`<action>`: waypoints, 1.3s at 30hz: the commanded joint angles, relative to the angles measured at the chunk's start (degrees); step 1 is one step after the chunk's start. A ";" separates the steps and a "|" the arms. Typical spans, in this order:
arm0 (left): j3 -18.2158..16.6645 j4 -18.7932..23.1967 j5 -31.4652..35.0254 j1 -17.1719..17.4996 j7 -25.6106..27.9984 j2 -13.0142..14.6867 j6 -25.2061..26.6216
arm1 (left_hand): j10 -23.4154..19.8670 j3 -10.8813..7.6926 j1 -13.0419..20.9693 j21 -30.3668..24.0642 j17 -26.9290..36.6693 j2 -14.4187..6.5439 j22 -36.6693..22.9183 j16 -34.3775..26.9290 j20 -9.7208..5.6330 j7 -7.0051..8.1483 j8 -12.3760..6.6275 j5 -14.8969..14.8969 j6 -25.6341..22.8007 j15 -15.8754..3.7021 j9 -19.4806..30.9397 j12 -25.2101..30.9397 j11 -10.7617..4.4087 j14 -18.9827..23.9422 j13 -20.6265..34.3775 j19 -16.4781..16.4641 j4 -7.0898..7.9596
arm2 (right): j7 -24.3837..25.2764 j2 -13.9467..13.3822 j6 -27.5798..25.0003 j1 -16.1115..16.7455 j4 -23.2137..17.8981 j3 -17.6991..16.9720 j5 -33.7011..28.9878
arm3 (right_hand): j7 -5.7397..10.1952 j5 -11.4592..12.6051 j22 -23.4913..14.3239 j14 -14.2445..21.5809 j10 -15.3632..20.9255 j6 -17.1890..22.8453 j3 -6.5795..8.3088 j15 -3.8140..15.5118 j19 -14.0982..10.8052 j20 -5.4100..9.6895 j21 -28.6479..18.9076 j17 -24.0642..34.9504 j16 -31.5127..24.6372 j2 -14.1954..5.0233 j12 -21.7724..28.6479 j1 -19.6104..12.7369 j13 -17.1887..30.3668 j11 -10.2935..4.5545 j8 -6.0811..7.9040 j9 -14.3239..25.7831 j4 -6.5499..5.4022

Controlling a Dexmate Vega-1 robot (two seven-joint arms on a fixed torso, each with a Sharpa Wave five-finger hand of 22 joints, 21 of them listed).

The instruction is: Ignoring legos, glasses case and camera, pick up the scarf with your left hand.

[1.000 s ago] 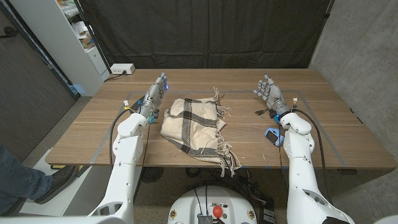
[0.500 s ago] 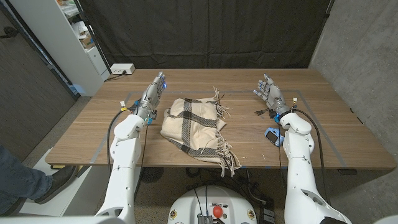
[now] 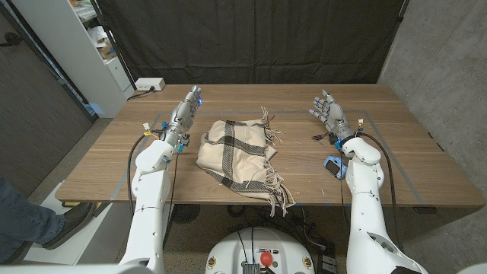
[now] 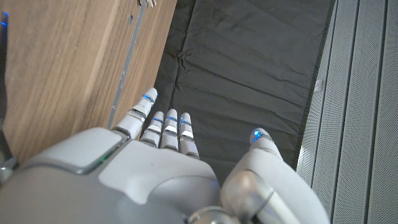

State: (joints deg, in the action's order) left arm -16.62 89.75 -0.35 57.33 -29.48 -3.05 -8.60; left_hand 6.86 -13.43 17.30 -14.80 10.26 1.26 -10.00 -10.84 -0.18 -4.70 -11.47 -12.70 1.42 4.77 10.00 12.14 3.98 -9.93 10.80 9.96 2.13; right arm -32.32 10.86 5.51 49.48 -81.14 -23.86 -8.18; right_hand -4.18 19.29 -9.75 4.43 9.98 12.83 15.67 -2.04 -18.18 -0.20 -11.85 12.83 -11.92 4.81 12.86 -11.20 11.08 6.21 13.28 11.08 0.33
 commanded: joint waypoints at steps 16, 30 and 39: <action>0.02 2.47 2.06 1.05 -1.18 1.12 -2.52 | -1.75 -0.32 0.69 0.48 0.12 -0.66 -0.25 -0.38 0.59 0.88 -0.23 0.21 -1.06 0.44 0.27 0.65 0.00 0.48 0.17 1.36 -0.63 | 0.74 0.52 2.01 0.87 -0.88 0.36 0.73 | 0.65 0.50 -0.10 2.73 2.28 2.71 0.02 0.23 -1.83 -0.05 -0.12 0.02 -1.20 -0.81 0.68 -0.46 0.52 -0.09 1.06 0.78 0.46; 0.11 4.17 2.70 2.11 -1.50 1.49 -3.02 | -2.36 -0.44 1.06 0.68 0.13 -0.86 -0.27 -0.50 0.77 1.07 -0.15 0.35 -1.30 0.27 0.28 0.82 -0.23 1.09 0.21 1.15 -0.95 | 0.98 0.39 2.20 0.13 0.12 0.60 0.65 | 0.77 0.57 -0.11 2.24 1.37 2.35 0.05 0.02 -1.73 -0.13 0.13 -0.11 -0.82 -0.80 0.13 -0.95 0.57 -0.08 0.82 0.96 0.88; 0.30 3.97 2.80 1.85 -1.89 1.81 -4.16 | -2.73 -0.49 1.25 0.83 0.13 -0.95 -0.29 -0.49 0.75 1.07 -0.16 0.44 -1.60 0.17 0.29 0.92 -0.22 1.29 0.23 1.10 -1.15 | 1.24 0.44 2.65 -0.10 0.37 0.60 0.62 | 0.83 0.60 -0.12 2.00 0.74 0.49 0.05 -0.03 -1.57 -0.09 0.33 -0.19 -0.60 -0.84 -0.31 -1.22 0.52 -0.43 -0.13 0.89 1.14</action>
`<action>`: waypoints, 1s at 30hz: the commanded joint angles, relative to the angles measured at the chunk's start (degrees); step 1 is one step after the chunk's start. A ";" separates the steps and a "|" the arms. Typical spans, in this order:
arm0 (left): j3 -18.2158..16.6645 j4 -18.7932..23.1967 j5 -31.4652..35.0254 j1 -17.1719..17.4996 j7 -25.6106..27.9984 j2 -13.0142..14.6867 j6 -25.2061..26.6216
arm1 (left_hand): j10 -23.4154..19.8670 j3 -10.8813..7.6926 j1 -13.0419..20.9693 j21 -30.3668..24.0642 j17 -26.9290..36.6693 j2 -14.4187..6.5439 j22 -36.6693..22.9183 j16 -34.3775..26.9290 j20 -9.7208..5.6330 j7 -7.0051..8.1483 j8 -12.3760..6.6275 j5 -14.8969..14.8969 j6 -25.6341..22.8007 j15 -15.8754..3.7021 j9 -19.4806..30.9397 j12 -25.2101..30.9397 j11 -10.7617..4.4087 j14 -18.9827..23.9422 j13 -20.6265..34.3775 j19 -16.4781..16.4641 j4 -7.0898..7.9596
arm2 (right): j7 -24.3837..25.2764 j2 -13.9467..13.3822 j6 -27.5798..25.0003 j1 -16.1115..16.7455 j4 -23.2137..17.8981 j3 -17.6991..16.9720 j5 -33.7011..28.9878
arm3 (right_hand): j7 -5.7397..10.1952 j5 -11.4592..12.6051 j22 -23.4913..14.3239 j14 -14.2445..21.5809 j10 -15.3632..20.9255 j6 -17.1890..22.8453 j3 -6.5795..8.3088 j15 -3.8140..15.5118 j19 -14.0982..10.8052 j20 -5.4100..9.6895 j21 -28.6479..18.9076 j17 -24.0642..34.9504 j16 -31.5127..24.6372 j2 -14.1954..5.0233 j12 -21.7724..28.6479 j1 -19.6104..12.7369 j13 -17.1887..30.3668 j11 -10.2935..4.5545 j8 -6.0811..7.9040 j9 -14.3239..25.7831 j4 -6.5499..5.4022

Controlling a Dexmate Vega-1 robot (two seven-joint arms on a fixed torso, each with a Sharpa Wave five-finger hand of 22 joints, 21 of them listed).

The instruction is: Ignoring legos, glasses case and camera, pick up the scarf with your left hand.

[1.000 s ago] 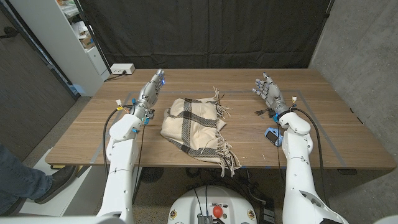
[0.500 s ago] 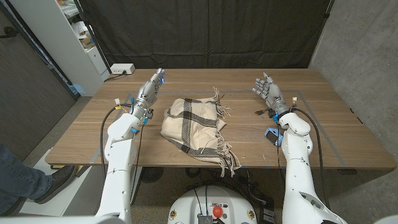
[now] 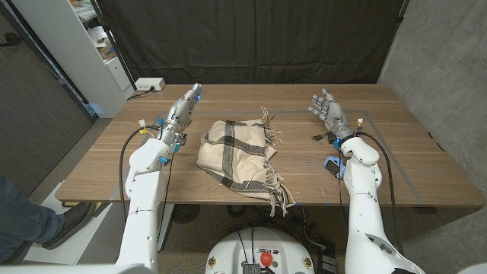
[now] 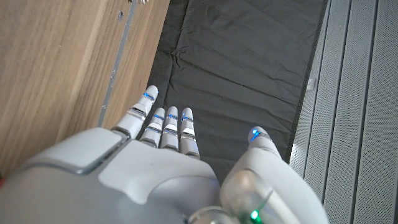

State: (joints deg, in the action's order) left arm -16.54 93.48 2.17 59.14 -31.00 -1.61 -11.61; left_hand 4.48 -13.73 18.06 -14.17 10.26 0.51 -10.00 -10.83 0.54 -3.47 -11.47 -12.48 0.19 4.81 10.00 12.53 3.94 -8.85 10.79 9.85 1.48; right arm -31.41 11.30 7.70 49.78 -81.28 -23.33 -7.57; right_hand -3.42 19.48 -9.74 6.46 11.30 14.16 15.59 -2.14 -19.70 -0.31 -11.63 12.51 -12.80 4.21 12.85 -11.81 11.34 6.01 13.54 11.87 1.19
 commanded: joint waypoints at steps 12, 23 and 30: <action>1.28 1.17 2.38 0.65 0.05 0.87 -2.37 | -0.57 -0.24 0.72 0.35 0.13 -0.32 -0.31 -0.56 -0.01 0.06 -0.15 0.31 -0.71 -0.09 0.30 0.54 -0.34 0.64 0.26 1.08 -0.73 | 0.51 -0.34 0.37 -0.80 1.13 -0.22 -0.08 | -0.01 0.41 -0.16 -0.18 -0.61 -1.55 0.11 0.12 0.13 0.09 0.25 0.12 0.38 -0.30 -0.46 -0.70 0.19 -0.43 -0.85 -0.06 0.39; 1.32 2.61 3.56 2.01 0.71 1.19 -5.76 | -1.17 -0.21 0.84 0.52 0.14 -0.32 -0.32 -0.71 -0.02 0.11 -0.17 0.39 -1.17 -0.29 0.31 0.69 -0.62 1.39 0.28 0.96 -0.94 | 0.55 -0.54 0.60 -1.65 1.96 0.03 -0.45 | -0.19 0.40 -0.18 -0.09 -0.64 -1.41 0.06 0.11 0.09 0.15 0.26 0.13 0.36 -0.36 -0.56 -0.67 0.15 -0.35 -0.91 -0.15 0.42; 1.57 2.77 4.27 2.40 1.18 1.11 -7.60 | -1.81 -0.14 0.92 0.43 0.15 -0.28 -0.36 -0.81 -0.43 0.23 -0.17 0.44 -1.59 -0.80 0.32 0.84 -0.85 2.05 0.30 0.17 -1.15 | 0.29 -0.75 1.04 -2.36 3.01 0.08 -0.43 | -1.53 0.39 -0.19 -0.20 -0.51 -1.05 0.03 -0.07 0.15 0.14 0.31 0.14 0.43 -0.43 -0.61 -0.69 0.11 -0.07 -0.91 -0.27 0.48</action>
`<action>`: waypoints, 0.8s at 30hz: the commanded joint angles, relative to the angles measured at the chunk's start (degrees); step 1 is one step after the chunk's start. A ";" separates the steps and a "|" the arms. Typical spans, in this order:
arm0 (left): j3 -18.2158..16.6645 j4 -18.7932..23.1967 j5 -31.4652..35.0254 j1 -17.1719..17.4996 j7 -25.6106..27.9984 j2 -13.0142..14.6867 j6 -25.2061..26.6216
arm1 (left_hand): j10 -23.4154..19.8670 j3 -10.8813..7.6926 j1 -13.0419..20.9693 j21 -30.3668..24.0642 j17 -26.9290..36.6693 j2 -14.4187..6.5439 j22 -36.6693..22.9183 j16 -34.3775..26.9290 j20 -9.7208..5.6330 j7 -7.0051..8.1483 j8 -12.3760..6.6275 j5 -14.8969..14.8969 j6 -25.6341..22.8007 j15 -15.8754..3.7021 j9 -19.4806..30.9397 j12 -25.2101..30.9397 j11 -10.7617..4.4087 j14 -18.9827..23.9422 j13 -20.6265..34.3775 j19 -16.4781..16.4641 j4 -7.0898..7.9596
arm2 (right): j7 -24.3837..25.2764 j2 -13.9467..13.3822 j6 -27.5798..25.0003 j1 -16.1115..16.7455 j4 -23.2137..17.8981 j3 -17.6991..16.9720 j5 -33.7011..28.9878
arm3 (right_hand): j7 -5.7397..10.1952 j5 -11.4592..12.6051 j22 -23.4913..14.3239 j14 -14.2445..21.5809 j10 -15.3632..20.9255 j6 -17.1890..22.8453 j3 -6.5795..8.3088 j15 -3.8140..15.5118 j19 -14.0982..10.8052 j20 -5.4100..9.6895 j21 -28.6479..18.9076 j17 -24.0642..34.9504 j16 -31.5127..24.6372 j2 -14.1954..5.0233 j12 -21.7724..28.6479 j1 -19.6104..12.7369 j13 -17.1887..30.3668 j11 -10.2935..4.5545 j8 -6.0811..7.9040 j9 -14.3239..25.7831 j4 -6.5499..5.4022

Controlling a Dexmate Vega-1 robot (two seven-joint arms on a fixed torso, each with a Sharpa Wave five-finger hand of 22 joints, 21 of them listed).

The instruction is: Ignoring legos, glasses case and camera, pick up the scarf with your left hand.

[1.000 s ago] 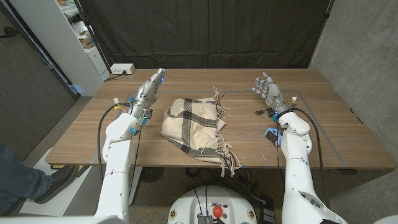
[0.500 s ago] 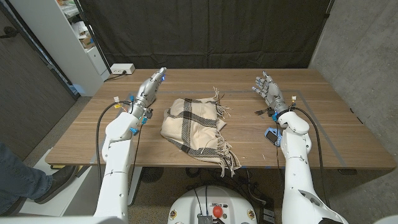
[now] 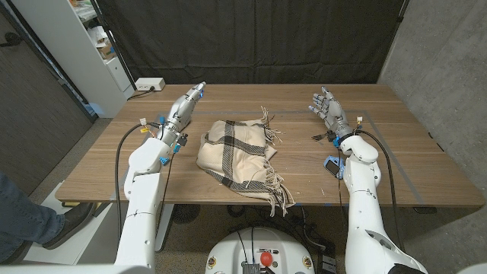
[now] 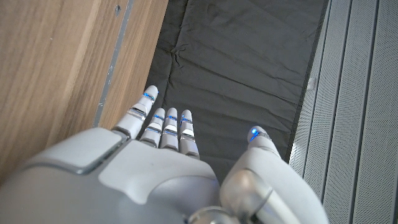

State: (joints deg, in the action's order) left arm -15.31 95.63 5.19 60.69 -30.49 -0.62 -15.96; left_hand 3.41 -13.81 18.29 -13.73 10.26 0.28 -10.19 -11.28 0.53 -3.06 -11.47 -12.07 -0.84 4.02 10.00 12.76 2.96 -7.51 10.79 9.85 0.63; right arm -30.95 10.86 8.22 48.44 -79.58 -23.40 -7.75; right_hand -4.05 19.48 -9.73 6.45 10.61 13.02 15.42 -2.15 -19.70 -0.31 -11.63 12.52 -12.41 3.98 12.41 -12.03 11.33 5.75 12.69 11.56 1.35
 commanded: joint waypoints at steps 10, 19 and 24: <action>0.44 -0.42 3.75 1.24 2.96 0.26 -8.81 | -1.39 0.00 0.87 0.08 0.16 0.03 -0.21 -0.47 -0.41 0.20 -0.23 0.02 -1.17 -0.26 0.34 0.75 -0.19 1.46 0.32 -0.14 -0.58 | -0.24 -0.33 1.33 -1.72 2.81 0.01 -0.12 | -0.95 0.37 -0.20 -0.18 0.17 0.15 0.08 -0.23 0.17 0.06 0.34 0.14 0.05 -0.11 -0.23 -0.40 0.10 0.29 -0.15 -0.04 0.35; 0.37 -2.27 4.19 1.01 3.50 1.01 -13.48 | -3.06 -0.05 1.51 0.15 0.14 0.17 -0.24 -0.60 -0.34 0.83 -0.55 -0.16 -2.63 -1.33 0.35 1.20 -0.84 2.63 0.35 -0.81 -1.25 | -0.08 -0.42 1.83 -2.34 3.84 0.10 -0.46 | -0.96 0.36 -0.21 -0.19 0.21 0.19 0.01 -0.27 0.21 0.03 0.36 0.15 0.07 -0.07 -0.27 -0.35 0.08 0.33 -0.22 -0.10 0.38; 0.48 -2.76 3.42 1.02 2.64 1.35 -14.44 | -3.48 0.01 1.68 0.13 0.14 0.35 -0.25 -0.66 -0.34 1.15 -0.64 -0.22 -3.13 -1.49 0.36 1.29 -1.00 3.09 0.36 -1.14 -1.49 | 0.00 -0.41 1.40 -2.61 4.01 0.13 -0.70 | -0.99 0.36 -0.21 -0.19 0.25 0.21 -0.03 -0.25 0.23 0.00 0.38 0.16 0.07 -0.07 -0.29 -0.33 0.07 0.23 -0.26 -0.14 0.39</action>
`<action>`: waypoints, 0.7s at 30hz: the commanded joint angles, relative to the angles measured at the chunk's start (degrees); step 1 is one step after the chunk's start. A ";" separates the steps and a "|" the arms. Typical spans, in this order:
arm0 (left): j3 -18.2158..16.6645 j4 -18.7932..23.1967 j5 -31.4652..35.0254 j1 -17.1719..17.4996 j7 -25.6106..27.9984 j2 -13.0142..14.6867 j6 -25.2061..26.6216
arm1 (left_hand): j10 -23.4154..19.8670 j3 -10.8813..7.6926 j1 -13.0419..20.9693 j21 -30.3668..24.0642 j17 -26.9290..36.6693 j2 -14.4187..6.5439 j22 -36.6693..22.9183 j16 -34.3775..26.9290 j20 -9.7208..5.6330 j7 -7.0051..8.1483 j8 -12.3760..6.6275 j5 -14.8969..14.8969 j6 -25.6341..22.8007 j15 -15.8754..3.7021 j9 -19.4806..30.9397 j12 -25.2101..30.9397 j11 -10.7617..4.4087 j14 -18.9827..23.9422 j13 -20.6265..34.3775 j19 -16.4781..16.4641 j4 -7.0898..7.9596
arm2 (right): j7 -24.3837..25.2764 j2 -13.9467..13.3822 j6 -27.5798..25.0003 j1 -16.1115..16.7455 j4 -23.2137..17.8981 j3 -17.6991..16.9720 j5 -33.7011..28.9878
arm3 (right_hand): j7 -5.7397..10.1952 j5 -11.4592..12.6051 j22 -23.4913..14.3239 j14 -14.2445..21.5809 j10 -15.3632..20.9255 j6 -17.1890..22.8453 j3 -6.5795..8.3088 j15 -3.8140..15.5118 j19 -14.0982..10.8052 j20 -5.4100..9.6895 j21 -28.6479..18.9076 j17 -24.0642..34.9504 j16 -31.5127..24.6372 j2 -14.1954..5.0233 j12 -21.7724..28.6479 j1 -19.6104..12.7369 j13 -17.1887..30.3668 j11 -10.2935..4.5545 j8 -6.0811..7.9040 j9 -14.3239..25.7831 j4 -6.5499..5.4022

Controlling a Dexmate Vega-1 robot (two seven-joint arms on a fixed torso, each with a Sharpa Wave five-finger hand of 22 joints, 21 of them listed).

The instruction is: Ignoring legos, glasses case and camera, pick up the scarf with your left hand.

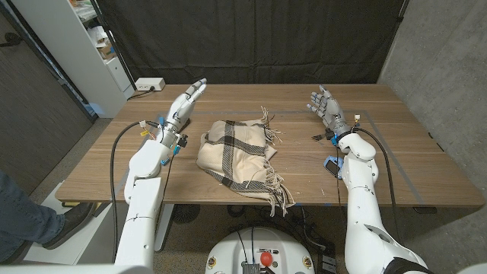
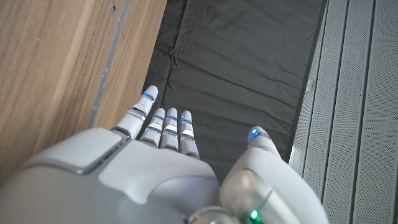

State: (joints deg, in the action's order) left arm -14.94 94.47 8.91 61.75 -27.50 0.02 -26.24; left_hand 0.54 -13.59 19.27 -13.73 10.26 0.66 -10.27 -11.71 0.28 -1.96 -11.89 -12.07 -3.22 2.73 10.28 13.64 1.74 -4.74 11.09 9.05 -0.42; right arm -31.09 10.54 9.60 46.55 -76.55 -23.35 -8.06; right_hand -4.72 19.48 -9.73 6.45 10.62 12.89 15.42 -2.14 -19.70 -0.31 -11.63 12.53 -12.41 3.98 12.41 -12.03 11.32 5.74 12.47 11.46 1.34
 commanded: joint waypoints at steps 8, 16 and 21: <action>-0.29 -3.00 -1.33 0.08 -0.46 0.54 -7.19 | -1.99 -0.14 1.18 0.18 0.14 0.35 -0.19 -0.18 0.10 0.15 0.49 -0.33 0.62 -0.21 0.09 0.76 -0.47 1.02 0.11 -0.94 -1.06 | 0.24 -0.11 -0.27 -0.93 1.32 0.10 -0.82 | -0.38 0.37 -0.21 -0.17 0.28 0.40 -0.07 -0.29 0.24 -0.02 0.38 0.15 0.08 -0.05 -0.32 -0.34 0.06 0.33 -0.06 -0.08 0.44; -0.51 -2.33 0.65 0.97 0.36 0.72 -8.87 | -2.66 -0.37 2.10 0.28 0.13 0.40 -0.18 -0.24 0.30 0.21 0.38 -0.44 0.32 -0.51 0.10 0.88 -0.60 1.74 0.16 -1.25 -1.78 | 0.21 -0.11 -0.13 -1.27 1.57 0.21 -1.03 | -0.34 0.38 -0.22 -0.10 0.30 0.37 -0.11 -0.30 0.23 -0.01 0.39 0.14 0.07 0.01 -0.35 -0.40 0.05 0.29 -0.14 -0.12 0.52; -0.81 -1.64 3.08 1.47 1.89 0.68 -9.84 | -2.98 -0.58 2.82 0.30 0.12 0.40 -0.16 -0.20 0.38 0.43 0.39 -0.54 0.36 -0.52 0.11 0.93 -0.92 1.98 0.19 -1.54 -2.30 | 0.24 -0.10 0.34 -1.44 1.93 0.20 -1.01 | -0.34 0.40 -0.22 -0.08 0.33 0.43 -0.10 -0.34 0.22 -0.08 0.39 0.13 0.08 0.01 -0.37 -0.51 0.04 0.33 -0.15 -0.14 0.61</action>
State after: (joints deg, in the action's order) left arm -15.34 92.17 9.15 62.39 -27.27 0.56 -33.66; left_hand -2.01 -14.05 21.32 -13.73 10.25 1.20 -10.26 -11.71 0.74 -1.94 -11.42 -12.30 -2.75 2.36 10.27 14.09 1.02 -3.11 11.08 7.99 -2.30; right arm -30.93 10.46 9.59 45.51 -75.17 -23.23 -8.87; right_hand -4.72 19.48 -9.73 6.45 10.84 12.89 15.19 -2.14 -19.70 -0.31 -11.41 12.53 -12.41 3.98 11.97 -12.03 11.19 5.96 12.47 11.18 1.58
